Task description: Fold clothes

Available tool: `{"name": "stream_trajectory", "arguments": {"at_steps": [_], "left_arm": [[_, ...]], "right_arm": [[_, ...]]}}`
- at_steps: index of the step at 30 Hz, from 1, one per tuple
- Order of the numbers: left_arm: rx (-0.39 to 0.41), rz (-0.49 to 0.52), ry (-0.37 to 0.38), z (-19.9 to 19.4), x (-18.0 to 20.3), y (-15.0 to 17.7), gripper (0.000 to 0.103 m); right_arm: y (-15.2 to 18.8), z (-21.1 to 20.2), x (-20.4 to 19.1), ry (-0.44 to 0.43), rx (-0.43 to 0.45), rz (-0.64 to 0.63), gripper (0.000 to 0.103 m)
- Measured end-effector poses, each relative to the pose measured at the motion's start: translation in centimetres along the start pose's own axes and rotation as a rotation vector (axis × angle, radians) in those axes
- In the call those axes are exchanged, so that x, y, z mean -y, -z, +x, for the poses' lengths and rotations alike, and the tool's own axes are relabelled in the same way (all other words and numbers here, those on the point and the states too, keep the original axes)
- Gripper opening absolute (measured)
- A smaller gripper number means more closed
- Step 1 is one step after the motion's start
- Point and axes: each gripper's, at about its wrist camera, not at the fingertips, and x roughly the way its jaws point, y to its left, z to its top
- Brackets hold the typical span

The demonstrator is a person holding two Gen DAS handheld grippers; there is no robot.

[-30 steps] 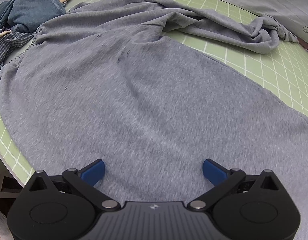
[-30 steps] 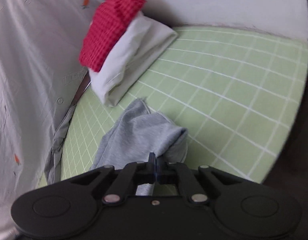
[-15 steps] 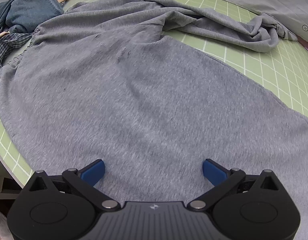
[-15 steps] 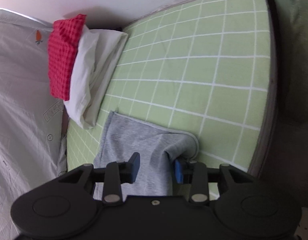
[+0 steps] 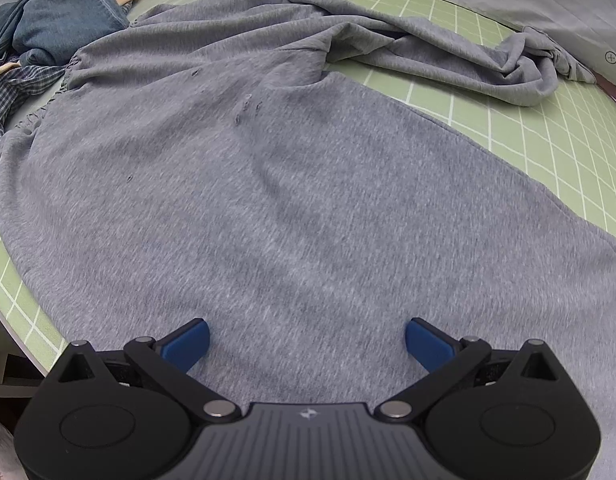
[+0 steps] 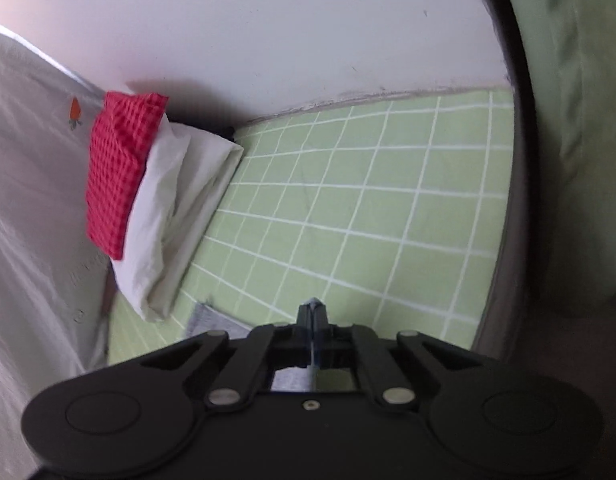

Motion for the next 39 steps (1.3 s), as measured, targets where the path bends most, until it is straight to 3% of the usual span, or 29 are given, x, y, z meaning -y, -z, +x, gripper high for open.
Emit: {"name": "stream_trajectory", "arguments": {"at_steps": [3,5,7,13,18,26,33,39], "left_arm": [[-0.007,0.001,0.001,0.0,0.0,-0.1,0.103],[-0.016,0.008,0.004,0.0,0.0,-0.1,0.103],[-0.031,0.022,0.013,0.0,-0.1,-0.2,0.103],[0.062,-0.021,0.025,-2.4,-3.8,-0.5,0.103],[0.122,-0.144,-0.014,-3.6,-10.4,-1.3,0.103],[0.144,-0.396,-0.092,-2.8,-23.8,-3.9,0.103],[0.169,-0.45,-0.09,-0.2,-30.7,-7.4,0.101],[0.146,-0.439,0.0,2.5,-33.6,-10.0,0.076]], "right_arm": [[0.2,0.3,-1.4,0.093,-0.005,-0.166,0.003],[1.1,0.5,-3.2,0.183,0.021,-0.305,0.017],[2.2,0.8,-5.0,0.244,0.042,-0.428,0.061],[5.8,1.6,-10.3,0.213,0.053,-0.689,0.097],[10.2,2.7,-15.0,0.136,0.005,-0.737,0.099],[20.8,3.0,-20.3,0.082,-0.113,-0.836,0.099],[28.2,1.2,-23.1,0.095,-0.124,-0.877,0.1],[32.1,0.3,-23.8,0.149,-0.125,-0.84,0.1]]}}
